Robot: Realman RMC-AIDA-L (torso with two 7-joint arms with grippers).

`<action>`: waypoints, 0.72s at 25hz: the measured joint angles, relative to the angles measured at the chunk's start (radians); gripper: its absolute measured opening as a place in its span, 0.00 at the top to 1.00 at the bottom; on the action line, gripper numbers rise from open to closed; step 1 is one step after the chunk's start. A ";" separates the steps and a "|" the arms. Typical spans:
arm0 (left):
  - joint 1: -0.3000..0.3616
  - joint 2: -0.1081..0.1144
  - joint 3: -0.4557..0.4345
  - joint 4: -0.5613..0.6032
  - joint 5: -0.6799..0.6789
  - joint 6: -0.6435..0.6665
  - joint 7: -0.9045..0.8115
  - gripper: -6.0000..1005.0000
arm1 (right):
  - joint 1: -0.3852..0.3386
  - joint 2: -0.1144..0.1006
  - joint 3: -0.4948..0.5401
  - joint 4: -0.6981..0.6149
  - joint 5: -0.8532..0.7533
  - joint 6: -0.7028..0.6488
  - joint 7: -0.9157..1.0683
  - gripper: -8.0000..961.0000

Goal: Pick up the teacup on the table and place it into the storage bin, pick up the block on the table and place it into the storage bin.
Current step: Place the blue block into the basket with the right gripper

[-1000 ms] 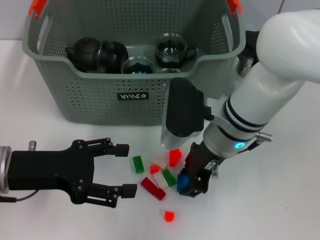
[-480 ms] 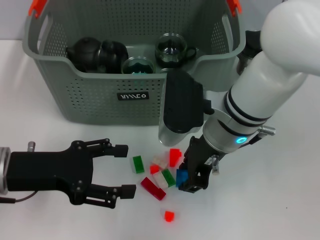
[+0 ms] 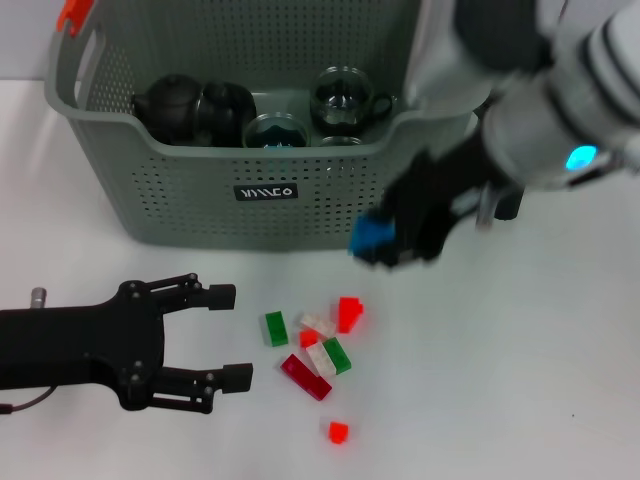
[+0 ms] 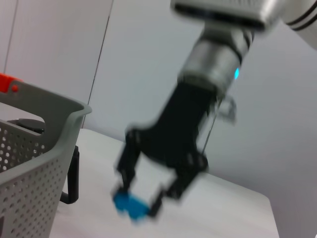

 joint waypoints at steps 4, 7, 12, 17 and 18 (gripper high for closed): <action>0.001 -0.001 -0.002 -0.001 0.000 0.003 0.004 0.08 | 0.052 -0.002 0.125 -0.039 0.000 -0.024 -0.024 0.55; -0.003 -0.001 -0.002 -0.004 0.001 0.002 0.004 0.08 | 0.105 -0.001 0.203 -0.035 -0.003 -0.013 -0.047 0.55; -0.002 -0.004 -0.004 -0.008 -0.002 -0.002 0.000 0.10 | 0.176 0.005 0.281 0.013 -0.033 0.083 -0.052 0.55; -0.005 0.000 -0.049 -0.031 0.000 -0.006 -0.026 0.13 | 0.218 0.006 0.285 0.089 -0.072 0.170 -0.042 0.55; -0.005 0.001 -0.064 -0.036 0.000 -0.004 -0.031 0.13 | 0.220 0.006 0.283 0.098 -0.078 0.185 -0.041 0.55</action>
